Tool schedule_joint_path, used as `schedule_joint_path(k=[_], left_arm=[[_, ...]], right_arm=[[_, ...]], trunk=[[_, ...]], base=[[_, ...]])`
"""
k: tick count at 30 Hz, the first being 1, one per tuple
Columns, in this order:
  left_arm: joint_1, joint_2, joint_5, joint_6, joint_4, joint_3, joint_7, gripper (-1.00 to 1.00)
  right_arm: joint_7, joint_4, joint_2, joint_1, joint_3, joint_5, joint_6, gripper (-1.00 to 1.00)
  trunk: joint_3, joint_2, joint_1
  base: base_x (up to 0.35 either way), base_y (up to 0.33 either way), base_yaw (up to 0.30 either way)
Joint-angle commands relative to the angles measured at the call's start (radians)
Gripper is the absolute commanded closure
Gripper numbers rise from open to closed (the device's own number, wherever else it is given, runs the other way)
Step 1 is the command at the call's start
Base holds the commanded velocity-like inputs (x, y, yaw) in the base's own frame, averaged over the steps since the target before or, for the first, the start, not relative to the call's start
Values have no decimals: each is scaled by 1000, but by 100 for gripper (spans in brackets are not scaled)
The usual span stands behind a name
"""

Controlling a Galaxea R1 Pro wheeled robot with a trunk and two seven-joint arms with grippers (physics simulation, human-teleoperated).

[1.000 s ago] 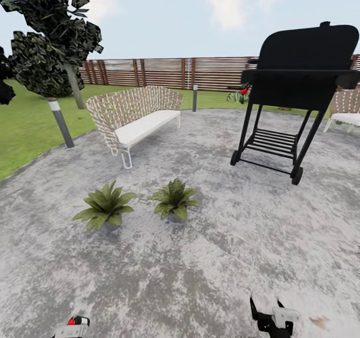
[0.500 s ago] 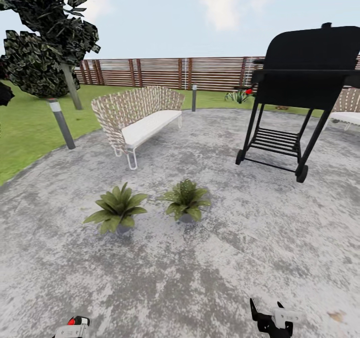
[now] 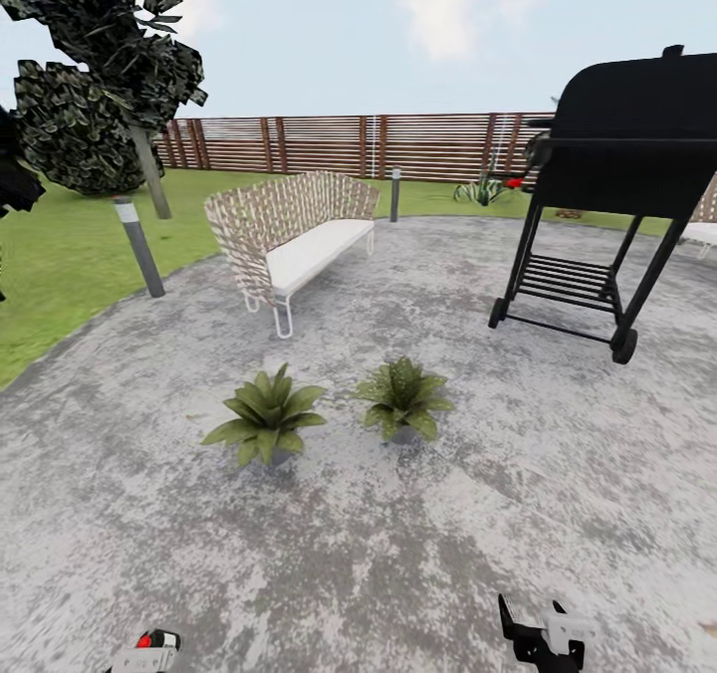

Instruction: Pick up the pesticide atomizer in the garden and spray insectifuge to fully cover both potted plants in the garden.

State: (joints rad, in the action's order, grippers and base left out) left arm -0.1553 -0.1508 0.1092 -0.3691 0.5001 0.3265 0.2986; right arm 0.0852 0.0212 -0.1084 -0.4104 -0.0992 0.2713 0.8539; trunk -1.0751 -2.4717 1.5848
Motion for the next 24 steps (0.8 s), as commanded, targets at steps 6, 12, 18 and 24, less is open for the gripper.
schedule_joint_path(k=[6, 12, 18, 24], left_arm=[[-1, 2, 10, -4, -2, 5, 7, 100], [-1, 2, 10, -4, -2, 5, 7, 100], [-1, 1, 10, -5, -2, 5, 7, 100], [-1, 2, 10, -5, -2, 5, 7, 100]], right_arm=[[7, 0, 0, -1, -7, 11, 4, -100], [7, 0, 0, -1, -7, 11, 4, -100], [7, 0, 0, -1, -7, 11, 4, -100], [7, 0, 0, -1, -7, 11, 4, -100]], trunk=[[-1, 0, 0], [-1, 0, 0], [-1, 0, 0], [-1, 0, 0]], base=[[98, 331, 0], [145, 331, -43], [136, 331, -251], [32, 336, -273]])
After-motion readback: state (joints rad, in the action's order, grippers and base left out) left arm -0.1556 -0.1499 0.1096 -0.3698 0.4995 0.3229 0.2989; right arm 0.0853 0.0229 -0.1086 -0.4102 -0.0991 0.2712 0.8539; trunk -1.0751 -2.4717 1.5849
